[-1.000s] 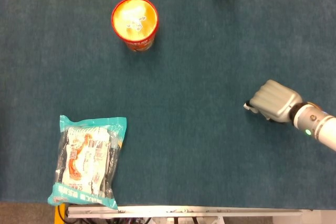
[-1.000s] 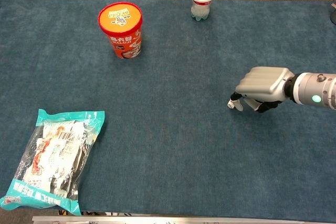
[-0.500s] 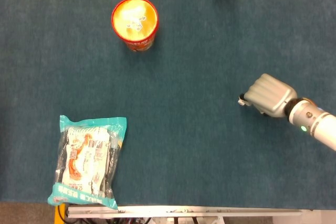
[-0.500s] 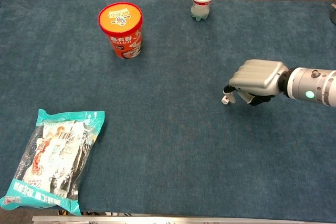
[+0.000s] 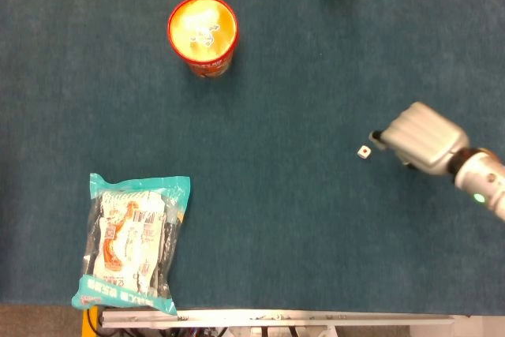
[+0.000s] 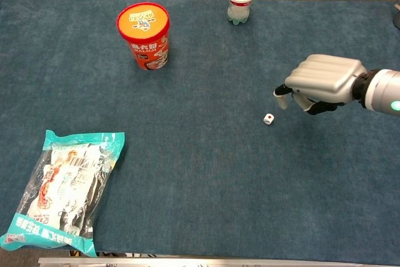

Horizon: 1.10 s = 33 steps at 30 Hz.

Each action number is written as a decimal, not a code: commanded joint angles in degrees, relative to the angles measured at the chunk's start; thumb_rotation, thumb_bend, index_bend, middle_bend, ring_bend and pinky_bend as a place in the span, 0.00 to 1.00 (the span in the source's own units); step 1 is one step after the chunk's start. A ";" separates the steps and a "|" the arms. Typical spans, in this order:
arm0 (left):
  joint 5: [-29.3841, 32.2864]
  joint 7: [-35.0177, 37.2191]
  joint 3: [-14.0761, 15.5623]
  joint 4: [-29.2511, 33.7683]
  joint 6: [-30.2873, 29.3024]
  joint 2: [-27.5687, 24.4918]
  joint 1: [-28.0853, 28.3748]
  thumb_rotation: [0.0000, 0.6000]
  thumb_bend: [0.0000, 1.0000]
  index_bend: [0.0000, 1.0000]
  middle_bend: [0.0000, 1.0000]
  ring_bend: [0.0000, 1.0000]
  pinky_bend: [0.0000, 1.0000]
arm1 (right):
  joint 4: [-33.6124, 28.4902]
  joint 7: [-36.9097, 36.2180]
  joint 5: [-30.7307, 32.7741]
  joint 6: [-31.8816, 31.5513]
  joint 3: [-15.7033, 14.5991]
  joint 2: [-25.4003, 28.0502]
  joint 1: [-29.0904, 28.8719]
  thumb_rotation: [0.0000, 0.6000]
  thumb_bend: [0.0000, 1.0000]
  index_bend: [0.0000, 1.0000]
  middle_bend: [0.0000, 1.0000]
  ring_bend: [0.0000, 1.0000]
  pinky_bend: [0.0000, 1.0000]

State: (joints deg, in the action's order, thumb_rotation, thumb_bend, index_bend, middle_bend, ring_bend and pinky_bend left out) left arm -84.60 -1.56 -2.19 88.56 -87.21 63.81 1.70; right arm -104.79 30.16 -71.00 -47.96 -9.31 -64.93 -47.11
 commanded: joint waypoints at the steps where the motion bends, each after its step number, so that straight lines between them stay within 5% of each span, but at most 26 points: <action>1: -0.56 -0.37 0.19 0.26 -0.57 0.08 -0.18 1.00 0.58 0.41 0.28 0.21 0.36 | -4.00 -0.14 -2.56 -6.70 -0.73 4.70 4.56 1.00 1.00 0.42 0.79 0.74 0.79; 4: -1.13 -0.50 0.24 0.23 -1.13 0.25 -0.26 1.00 0.58 0.41 0.28 0.21 0.36 | -5.51 -1.54 -3.54 -11.14 -0.81 6.99 7.68 1.00 0.97 0.42 0.71 0.67 0.79; 9: -2.46 1.34 0.10 -0.55 -2.56 0.66 -0.39 1.00 0.51 0.39 0.28 0.21 0.36 | -1.88 -9.88 -7.12 -24.10 0.05 8.11 16.77 1.00 0.80 0.42 0.59 0.51 0.78; 14: -4.15 3.09 0.13 -1.57 -4.09 1.08 -0.48 1.00 0.39 0.37 0.28 0.21 0.36 | 4.17 -13.55 -7.96 -35.33 1.49 5.48 25.22 1.00 0.59 0.42 0.46 0.37 0.63; 22: -4.58 2.75 0.26 -1.95 -3.81 1.36 -0.19 1.00 0.38 0.37 0.28 0.21 0.36 | 8.50 -14.85 -7.74 -41.84 3.37 2.65 32.26 1.00 0.56 0.42 0.45 0.35 0.49; 33: -4.38 3.53 0.31 -1.63 -2.55 1.14 0.45 1.00 0.38 0.38 0.29 0.21 0.36 | 12.11 -22.71 -7.54 -44.07 7.40 1.61 36.80 1.00 0.56 0.42 0.45 0.35 0.49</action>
State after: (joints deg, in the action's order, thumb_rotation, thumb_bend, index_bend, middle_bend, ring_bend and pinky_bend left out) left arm -89.08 1.87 -1.94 86.95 -89.91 64.99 2.08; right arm -93.17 8.27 -78.61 -91.06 -2.71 -63.62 -11.11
